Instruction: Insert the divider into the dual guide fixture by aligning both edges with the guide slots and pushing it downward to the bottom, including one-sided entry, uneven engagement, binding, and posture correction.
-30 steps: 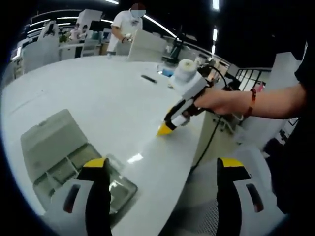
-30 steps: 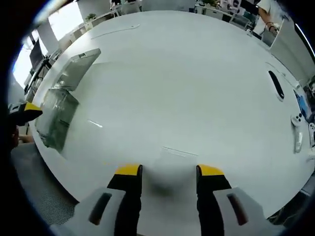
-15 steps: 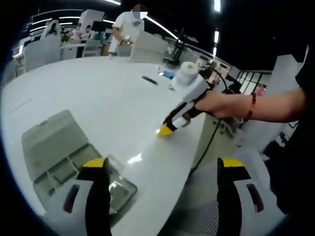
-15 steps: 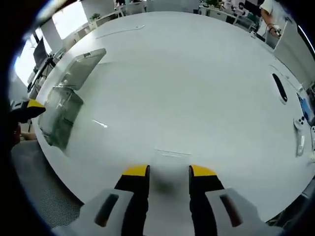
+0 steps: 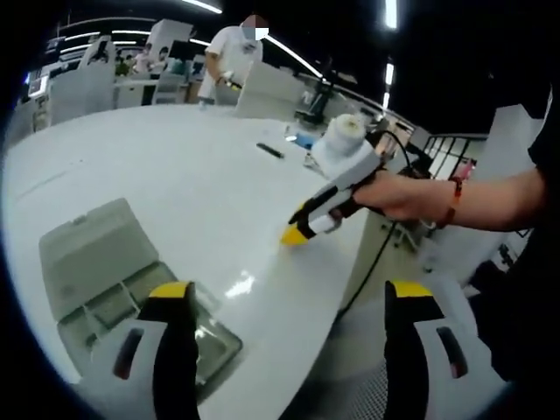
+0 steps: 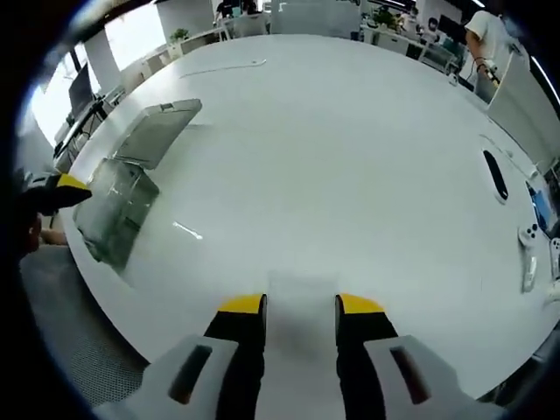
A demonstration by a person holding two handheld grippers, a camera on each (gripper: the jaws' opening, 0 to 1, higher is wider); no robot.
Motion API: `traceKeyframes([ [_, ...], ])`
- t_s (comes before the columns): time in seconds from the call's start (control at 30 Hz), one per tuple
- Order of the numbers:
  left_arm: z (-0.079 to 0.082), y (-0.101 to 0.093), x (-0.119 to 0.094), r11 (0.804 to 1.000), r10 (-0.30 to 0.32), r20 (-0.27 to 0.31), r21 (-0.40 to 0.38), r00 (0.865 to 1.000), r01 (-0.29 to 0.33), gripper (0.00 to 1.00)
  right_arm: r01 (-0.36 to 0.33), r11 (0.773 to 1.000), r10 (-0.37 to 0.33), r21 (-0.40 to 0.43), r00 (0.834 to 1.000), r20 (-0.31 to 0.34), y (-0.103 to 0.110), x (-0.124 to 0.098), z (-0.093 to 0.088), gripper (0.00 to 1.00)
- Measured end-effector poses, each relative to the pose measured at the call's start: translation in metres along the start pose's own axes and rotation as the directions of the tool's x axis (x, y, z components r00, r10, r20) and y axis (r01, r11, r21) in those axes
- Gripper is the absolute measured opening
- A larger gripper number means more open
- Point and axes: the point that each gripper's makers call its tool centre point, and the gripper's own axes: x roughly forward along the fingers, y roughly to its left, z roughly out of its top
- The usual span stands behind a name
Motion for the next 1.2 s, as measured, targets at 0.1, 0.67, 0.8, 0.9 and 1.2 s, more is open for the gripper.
traceKeyframes([
  [0.1,0.003,0.001,-0.001,1.000,0.004,0.017,-0.006,1.000,-0.004,0.87,-0.008,1.000,0.008,0.001,1.000,0.026,0.004,-0.003,0.006,0.27],
  [0.67,0.008,0.001,-0.003,0.999,0.001,0.050,-0.036,0.999,0.001,0.83,-0.041,0.999,0.043,-0.027,0.996,0.081,0.028,-0.018,0.018,0.27],
  [0.8,0.011,0.003,-0.005,0.999,0.021,0.063,-0.031,0.998,-0.019,0.77,-0.051,0.998,0.054,-0.026,0.993,0.102,0.036,-0.025,0.020,0.27],
  [0.9,0.012,0.003,-0.005,0.999,0.020,0.069,-0.038,0.997,-0.018,0.76,-0.045,0.998,0.048,-0.033,0.993,0.104,0.040,-0.029,0.020,0.27],
  [1.2,0.019,-0.001,-0.005,0.999,0.016,0.099,-0.038,0.995,-0.012,0.73,-0.051,0.998,0.057,-0.043,0.990,0.133,0.052,-0.040,0.019,0.27],
])
